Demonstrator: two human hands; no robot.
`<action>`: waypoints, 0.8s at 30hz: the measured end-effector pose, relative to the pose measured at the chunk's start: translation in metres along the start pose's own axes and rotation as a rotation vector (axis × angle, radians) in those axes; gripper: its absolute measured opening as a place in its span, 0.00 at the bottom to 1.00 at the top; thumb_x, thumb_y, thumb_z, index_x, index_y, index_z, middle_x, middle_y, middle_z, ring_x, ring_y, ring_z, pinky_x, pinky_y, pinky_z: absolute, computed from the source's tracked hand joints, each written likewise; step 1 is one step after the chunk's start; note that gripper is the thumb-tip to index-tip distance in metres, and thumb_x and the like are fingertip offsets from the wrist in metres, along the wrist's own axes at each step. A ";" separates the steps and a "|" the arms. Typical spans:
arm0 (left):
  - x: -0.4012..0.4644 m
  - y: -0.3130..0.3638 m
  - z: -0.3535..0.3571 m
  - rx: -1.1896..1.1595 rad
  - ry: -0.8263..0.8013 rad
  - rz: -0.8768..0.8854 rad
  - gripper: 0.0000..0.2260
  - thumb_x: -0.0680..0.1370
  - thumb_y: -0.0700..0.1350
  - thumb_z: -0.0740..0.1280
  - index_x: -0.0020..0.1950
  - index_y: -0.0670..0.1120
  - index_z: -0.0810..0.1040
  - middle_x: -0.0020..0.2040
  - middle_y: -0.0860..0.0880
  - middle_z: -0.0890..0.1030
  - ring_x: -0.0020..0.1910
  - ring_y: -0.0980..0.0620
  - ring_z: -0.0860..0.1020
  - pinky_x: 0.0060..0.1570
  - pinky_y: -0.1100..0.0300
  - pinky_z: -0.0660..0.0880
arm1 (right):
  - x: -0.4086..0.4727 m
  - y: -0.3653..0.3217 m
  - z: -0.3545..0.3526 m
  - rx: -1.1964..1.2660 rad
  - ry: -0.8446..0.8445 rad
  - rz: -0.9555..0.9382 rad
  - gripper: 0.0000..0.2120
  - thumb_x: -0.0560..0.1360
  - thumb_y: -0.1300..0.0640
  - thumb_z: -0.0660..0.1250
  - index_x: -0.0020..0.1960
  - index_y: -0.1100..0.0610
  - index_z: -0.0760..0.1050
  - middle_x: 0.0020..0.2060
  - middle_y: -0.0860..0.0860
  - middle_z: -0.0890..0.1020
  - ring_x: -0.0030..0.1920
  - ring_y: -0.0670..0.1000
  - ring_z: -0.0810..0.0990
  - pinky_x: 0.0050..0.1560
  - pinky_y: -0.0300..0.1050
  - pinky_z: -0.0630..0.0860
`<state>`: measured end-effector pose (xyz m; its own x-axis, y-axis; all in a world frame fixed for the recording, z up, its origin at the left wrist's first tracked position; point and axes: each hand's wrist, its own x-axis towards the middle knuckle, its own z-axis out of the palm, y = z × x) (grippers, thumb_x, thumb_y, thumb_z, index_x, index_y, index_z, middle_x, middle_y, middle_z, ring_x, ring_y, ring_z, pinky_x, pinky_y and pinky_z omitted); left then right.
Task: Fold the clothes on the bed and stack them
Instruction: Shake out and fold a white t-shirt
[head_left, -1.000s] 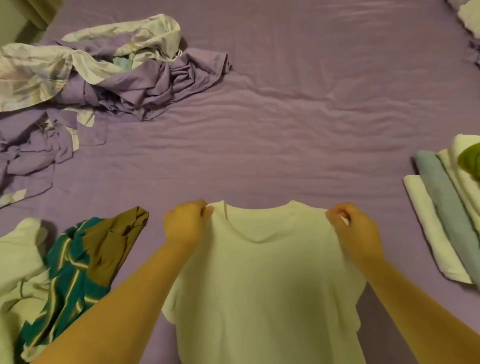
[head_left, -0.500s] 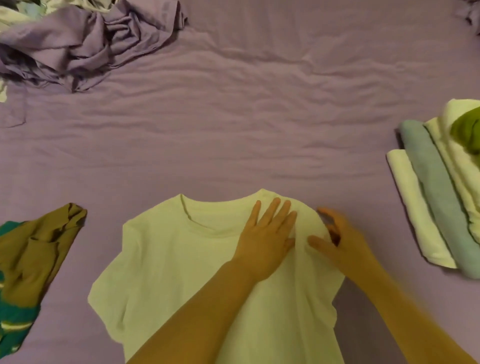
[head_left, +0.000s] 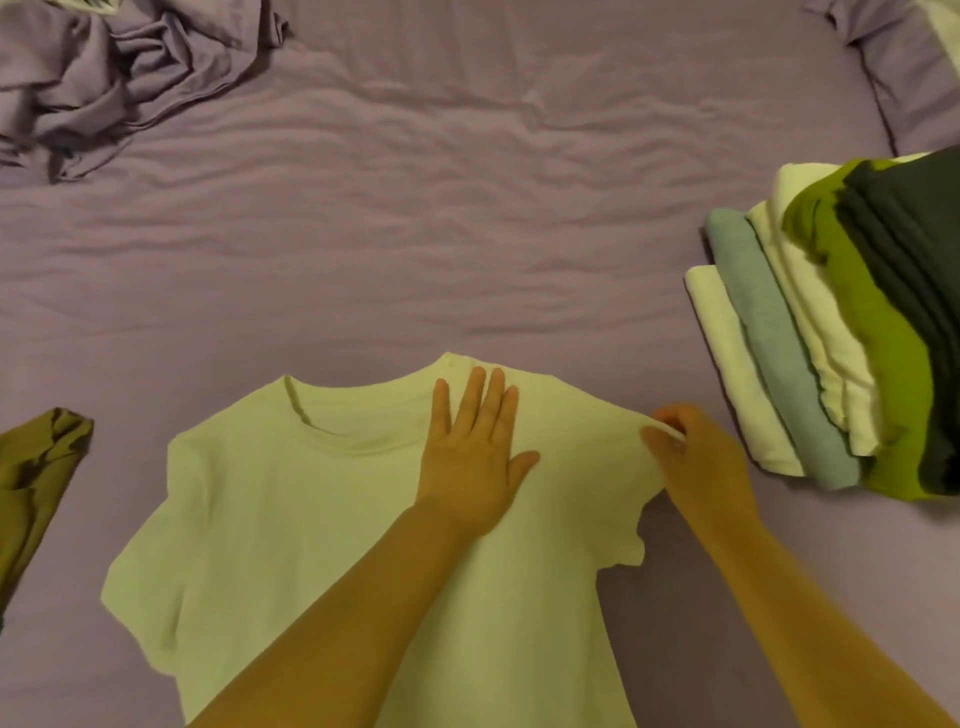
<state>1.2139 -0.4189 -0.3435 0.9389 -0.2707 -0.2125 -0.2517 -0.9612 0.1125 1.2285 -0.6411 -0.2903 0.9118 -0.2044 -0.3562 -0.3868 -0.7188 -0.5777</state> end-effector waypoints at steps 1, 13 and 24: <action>-0.003 0.007 0.000 -0.024 0.045 0.022 0.31 0.80 0.62 0.43 0.76 0.44 0.58 0.77 0.42 0.57 0.77 0.41 0.52 0.71 0.38 0.49 | -0.002 0.003 0.003 0.030 0.041 0.006 0.06 0.79 0.58 0.62 0.55 0.57 0.74 0.43 0.52 0.79 0.36 0.47 0.73 0.32 0.38 0.66; -0.031 0.049 0.024 -0.075 0.023 0.043 0.36 0.77 0.69 0.48 0.78 0.48 0.56 0.78 0.43 0.54 0.77 0.40 0.51 0.70 0.36 0.50 | -0.043 0.011 0.049 -0.297 -0.021 -0.280 0.34 0.78 0.61 0.61 0.74 0.45 0.45 0.70 0.56 0.62 0.44 0.52 0.76 0.35 0.38 0.70; -0.082 -0.019 0.021 -0.060 -0.005 0.010 0.31 0.79 0.66 0.46 0.78 0.50 0.56 0.78 0.44 0.54 0.77 0.40 0.50 0.69 0.36 0.53 | -0.045 -0.030 0.088 -0.690 0.037 -0.635 0.24 0.79 0.47 0.50 0.72 0.53 0.63 0.73 0.59 0.62 0.73 0.62 0.56 0.71 0.61 0.50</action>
<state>1.1372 -0.3792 -0.3486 0.9351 -0.2811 -0.2157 -0.2469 -0.9536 0.1724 1.1867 -0.5518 -0.3215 0.9326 0.3487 -0.0932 0.3411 -0.9359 -0.0881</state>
